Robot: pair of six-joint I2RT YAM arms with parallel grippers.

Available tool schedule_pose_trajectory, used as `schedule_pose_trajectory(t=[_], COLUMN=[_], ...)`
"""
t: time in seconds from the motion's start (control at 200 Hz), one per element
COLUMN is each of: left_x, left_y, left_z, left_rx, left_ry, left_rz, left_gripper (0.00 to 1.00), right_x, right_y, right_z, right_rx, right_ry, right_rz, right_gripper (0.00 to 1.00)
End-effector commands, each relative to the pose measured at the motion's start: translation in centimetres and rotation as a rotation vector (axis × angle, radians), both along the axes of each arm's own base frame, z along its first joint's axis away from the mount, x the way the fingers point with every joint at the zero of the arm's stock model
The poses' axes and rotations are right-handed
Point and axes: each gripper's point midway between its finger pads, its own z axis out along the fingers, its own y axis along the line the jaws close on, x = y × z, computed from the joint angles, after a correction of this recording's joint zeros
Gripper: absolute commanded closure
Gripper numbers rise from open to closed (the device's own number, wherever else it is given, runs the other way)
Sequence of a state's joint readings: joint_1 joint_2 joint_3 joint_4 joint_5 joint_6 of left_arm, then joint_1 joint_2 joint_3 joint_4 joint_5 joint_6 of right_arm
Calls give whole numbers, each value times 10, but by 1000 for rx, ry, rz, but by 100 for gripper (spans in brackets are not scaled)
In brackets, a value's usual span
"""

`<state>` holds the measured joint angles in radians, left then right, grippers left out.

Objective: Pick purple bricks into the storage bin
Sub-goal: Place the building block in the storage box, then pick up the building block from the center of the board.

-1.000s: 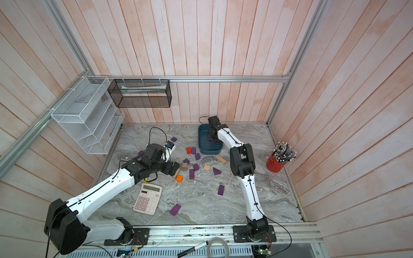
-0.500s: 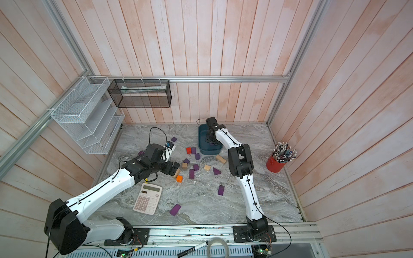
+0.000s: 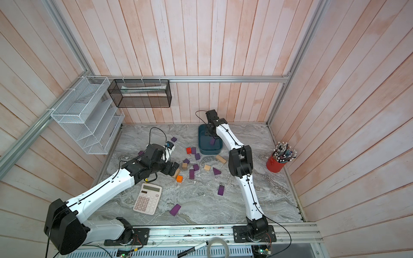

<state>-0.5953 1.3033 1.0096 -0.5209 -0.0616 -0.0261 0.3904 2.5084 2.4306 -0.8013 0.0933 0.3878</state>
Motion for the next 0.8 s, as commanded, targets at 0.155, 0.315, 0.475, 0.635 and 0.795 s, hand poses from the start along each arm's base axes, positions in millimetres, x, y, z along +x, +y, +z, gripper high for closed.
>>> schedule_pose_trajectory(t=[0.155,0.315,0.475,0.635,0.795], left_x=[0,0,0,1,1], left_y=[3,3,3,3,3], left_z=[1,1,0,-2,-4], left_rx=[21,24,23,24,29], left_ry=[-9,-10,-7,1,4], left_rz=[5,6,5,11,13], left_gripper=[3,3,3,3,3], right_x=[-3,-15,-39,-76,-115], right_y=[-9,-25,-33,-46,-54], right_z=[92,147,163,159,150], right_rx=[51,90,79,45,34], right_ry=[-130,-209,-206,-169,-162], right_rz=[-1,-23,-5,-2,6], right_gripper=[37,37,37,37,37])
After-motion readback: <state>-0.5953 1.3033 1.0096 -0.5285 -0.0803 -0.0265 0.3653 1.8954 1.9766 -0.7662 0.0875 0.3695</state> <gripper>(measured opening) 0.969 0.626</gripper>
